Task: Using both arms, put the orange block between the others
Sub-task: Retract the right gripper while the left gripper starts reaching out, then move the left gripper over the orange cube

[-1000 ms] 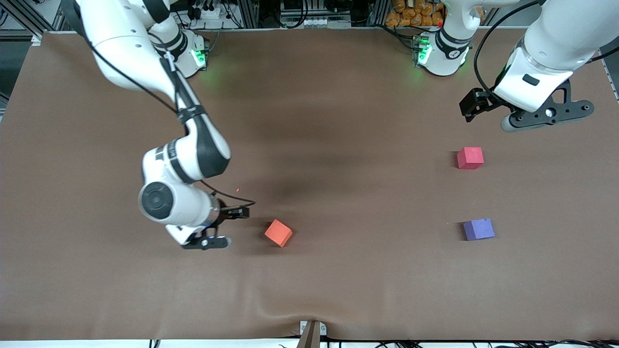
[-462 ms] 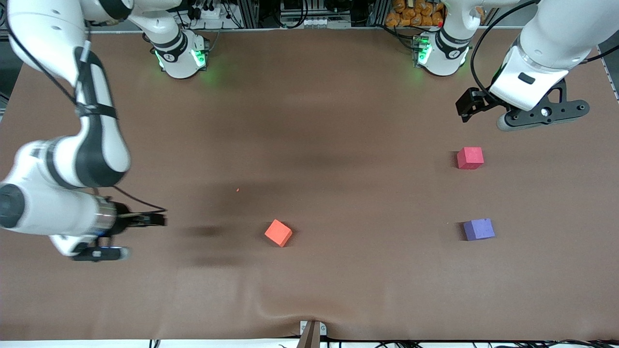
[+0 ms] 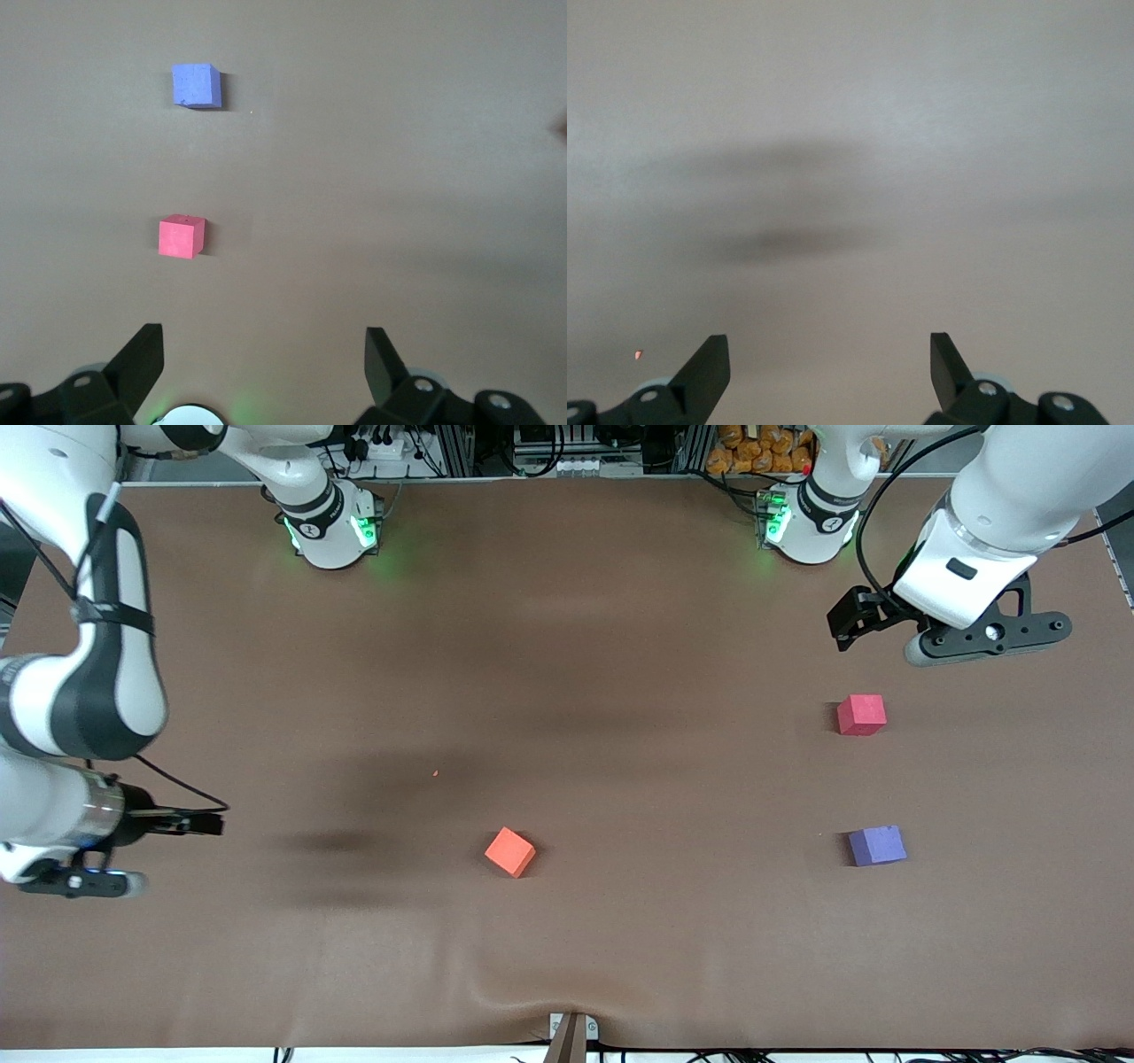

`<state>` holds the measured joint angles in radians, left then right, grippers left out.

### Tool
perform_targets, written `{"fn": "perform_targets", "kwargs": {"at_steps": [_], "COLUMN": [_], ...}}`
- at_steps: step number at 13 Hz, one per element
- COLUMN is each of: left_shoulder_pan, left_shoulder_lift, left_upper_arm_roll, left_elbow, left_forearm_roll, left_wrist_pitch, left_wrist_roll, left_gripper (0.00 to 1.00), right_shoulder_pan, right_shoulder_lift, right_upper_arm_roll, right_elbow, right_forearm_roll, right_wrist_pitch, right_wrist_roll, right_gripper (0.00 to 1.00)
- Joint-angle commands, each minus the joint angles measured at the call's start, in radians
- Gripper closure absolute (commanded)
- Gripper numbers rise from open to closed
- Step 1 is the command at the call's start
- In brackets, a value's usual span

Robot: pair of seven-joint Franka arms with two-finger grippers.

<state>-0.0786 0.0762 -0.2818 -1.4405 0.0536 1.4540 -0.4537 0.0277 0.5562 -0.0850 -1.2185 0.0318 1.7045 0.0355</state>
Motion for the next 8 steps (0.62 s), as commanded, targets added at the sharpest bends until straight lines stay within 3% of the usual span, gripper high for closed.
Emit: {"fn": "perform_targets", "kwargs": {"at_steps": [1, 3, 8], "left_shoulder_pan": [-0.003, -0.006, 0.004], "left_shoulder_lift": [0.031, 0.079, 0.239], "left_upper_arm_roll": [-0.002, -0.002, 0.009], "left_elbow": [0.006, 0.009, 0.015], "left_forearm_roll": [-0.012, 0.002, 0.011], "left_wrist_pitch": [0.034, 0.045, 0.172], "left_wrist_roll": [0.000, 0.009, 0.020], "left_gripper": [0.00, 0.00, 0.00], "right_shoulder_pan": [-0.022, -0.052, -0.071], "right_shoulder_lift": [-0.051, -0.099, -0.264], "right_upper_arm_roll": [0.010, 0.011, 0.011], "right_elbow": [-0.027, -0.064, -0.289], "right_forearm_roll": [-0.021, -0.013, -0.041], "right_wrist_pitch": [-0.028, -0.031, -0.003], "right_wrist_roll": [-0.002, -0.022, -0.048], "right_gripper": [0.00, 0.00, 0.00]}}
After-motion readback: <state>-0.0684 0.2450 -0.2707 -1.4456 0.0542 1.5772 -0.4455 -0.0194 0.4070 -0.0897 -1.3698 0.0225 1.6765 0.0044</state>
